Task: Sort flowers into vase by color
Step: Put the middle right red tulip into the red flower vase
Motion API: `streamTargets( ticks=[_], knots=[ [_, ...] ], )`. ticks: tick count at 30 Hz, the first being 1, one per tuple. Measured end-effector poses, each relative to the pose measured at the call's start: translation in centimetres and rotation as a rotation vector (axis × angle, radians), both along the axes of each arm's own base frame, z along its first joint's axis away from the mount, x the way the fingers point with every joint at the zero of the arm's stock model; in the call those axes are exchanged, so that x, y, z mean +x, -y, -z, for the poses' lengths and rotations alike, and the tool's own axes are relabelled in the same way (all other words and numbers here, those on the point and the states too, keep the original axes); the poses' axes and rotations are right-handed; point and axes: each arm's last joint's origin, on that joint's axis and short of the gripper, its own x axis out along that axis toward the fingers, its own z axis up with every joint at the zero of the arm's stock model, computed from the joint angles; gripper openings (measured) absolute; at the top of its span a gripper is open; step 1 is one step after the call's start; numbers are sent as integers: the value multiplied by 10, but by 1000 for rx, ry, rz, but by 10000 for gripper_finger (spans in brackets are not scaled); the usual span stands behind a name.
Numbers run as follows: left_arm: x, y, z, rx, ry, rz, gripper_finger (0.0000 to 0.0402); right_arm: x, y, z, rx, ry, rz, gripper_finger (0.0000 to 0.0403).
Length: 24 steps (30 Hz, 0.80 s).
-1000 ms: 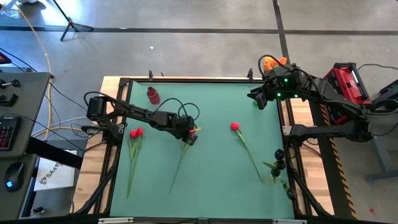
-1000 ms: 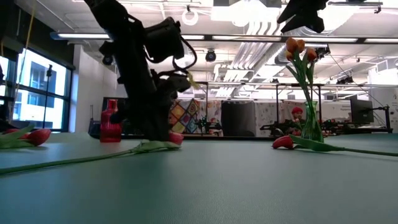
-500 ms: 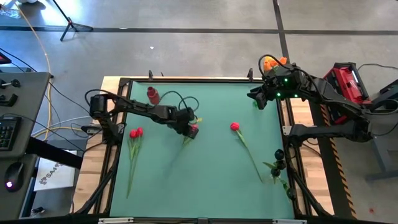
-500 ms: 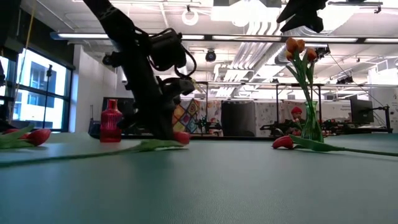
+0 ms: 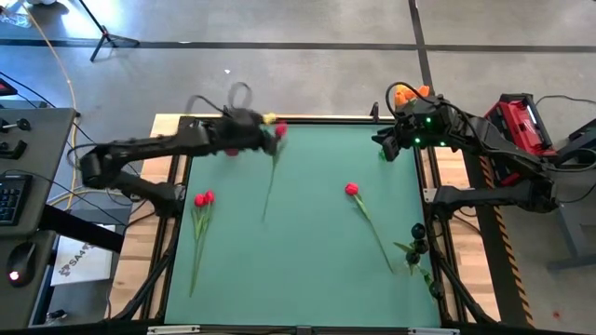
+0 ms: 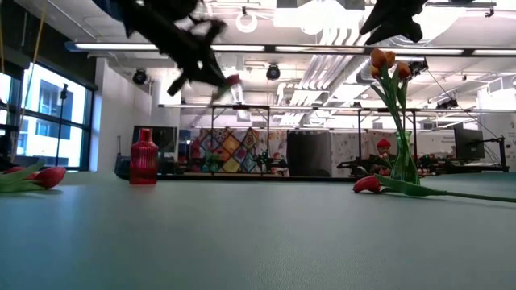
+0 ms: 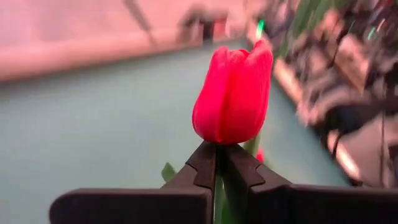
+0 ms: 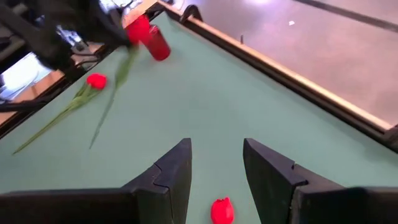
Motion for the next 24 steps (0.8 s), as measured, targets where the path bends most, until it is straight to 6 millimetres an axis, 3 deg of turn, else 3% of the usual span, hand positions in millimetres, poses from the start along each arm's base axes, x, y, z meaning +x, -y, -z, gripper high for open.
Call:
streamTargets(
  ticks=[4,8,15,24],
  knots=[
    [-34,-18,-39,216,101,-101,1,1,1,-2,-16,26,22,133],
    [-67,-32,-64,375,130,-219,1,3,2,-6,-14,72,37,133],
    [-109,-47,-85,543,115,-373,0,4,3,-8,-1,106,69,133],
    [-141,-37,-107,725,89,-459,0,5,6,-8,-16,111,99,133]
  ],
)
